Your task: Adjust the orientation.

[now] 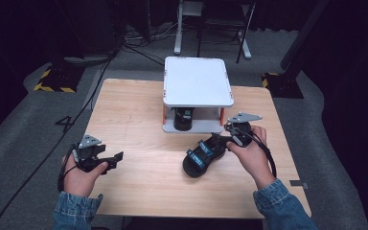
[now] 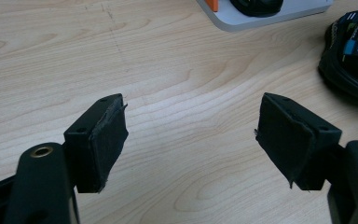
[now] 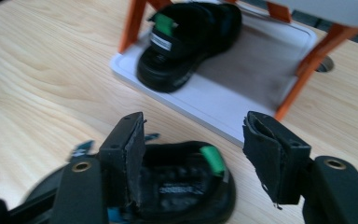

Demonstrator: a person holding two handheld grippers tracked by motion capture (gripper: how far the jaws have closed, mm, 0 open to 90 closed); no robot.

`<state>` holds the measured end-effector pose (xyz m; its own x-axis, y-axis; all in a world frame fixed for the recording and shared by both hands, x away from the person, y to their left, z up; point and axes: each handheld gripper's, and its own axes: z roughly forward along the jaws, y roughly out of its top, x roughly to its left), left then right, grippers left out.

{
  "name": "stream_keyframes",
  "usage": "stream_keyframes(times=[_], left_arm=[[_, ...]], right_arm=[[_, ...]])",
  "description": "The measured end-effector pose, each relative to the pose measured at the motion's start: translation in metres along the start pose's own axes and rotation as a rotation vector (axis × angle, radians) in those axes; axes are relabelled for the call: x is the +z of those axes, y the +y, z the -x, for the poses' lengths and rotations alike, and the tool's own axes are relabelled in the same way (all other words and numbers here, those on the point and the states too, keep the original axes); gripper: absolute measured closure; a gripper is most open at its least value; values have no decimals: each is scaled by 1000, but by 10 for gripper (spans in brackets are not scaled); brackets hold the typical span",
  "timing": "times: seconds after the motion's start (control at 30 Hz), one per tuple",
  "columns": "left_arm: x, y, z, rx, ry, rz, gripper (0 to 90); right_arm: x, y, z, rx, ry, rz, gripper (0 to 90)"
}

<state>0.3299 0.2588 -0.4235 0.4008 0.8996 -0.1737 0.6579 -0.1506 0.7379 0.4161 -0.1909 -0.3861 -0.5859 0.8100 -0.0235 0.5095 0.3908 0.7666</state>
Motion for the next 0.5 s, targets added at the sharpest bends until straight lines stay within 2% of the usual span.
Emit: stream_keyframes(times=[0.2,0.3,0.37,0.4,0.5], left_arm=[[-2,-3,-2,-6,6,-4,244],[-3,-4,-2,-5,7,-1,244],[-3,-4,-3,-6,7,-1,245],[-3,-4,-3,-11,9,-1,245],[-2,-3,-3,-6,8,-2,245]], right_arm=[[17,-8,12,-14,-12,-70,454],[27,-11,17,-51,-27,-104,632],[28,-12,19,-25,7,-97,804],[26,-12,19,-12,12,-93,839],[20,-10,19,24,2,-123,863]])
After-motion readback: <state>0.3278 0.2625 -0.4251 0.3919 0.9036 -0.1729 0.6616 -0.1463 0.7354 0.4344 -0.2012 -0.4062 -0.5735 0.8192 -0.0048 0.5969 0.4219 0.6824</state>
